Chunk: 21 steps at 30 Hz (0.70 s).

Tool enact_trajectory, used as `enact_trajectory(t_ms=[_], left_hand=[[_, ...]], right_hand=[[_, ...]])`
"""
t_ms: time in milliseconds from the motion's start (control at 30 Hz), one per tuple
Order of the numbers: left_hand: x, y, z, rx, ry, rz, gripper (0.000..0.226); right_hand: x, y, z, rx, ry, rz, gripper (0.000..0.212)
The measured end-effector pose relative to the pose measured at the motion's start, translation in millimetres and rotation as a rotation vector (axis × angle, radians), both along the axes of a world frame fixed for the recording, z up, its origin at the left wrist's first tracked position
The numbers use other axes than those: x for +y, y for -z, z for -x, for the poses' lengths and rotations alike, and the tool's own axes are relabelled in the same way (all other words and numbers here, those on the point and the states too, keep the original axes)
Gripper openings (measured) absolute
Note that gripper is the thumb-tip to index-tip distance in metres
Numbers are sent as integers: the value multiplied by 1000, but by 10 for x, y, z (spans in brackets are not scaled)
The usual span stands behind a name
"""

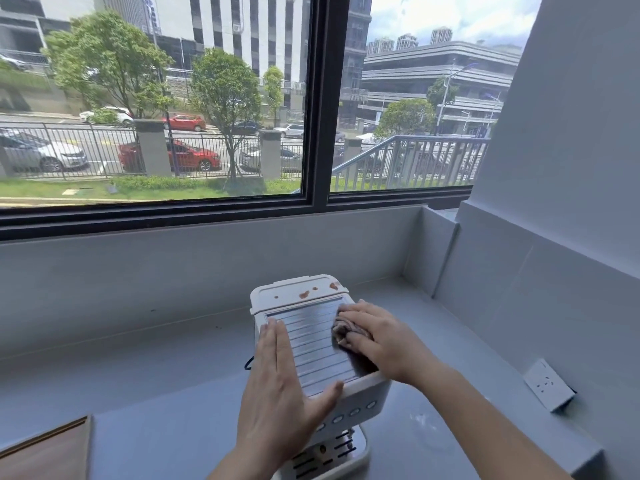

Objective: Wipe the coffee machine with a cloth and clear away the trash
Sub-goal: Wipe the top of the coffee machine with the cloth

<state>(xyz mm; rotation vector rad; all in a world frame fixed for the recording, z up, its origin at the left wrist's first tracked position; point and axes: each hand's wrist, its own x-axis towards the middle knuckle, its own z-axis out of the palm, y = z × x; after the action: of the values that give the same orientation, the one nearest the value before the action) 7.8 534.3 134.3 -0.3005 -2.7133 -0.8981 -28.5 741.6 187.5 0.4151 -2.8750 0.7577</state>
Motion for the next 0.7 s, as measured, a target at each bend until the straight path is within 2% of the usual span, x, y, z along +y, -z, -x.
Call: enact_trajectory(t_ms=[100,200,333,500,600,700], left_hand=[[-13,-6,-6,-40,7,45,125],[-17,-38,15,-57,2,127,122],[5,-165,88,-133,10,306,116],[83,-299,277,-200,28,455,108],[79,-264,299,-181,25,439,111],[71,-222,285,-162,25,442,111]], right_hand=[[-100,112,-175,73,-30,-19,40],[-72,139,-207,50,-66,21,42],[-149,70,268,76,161,9,35],[-389,20,876,-42,302,-93,30],[-401,-60,1012,-57,288,-52,29],[-318,-38,846,-19,183,-36,25]])
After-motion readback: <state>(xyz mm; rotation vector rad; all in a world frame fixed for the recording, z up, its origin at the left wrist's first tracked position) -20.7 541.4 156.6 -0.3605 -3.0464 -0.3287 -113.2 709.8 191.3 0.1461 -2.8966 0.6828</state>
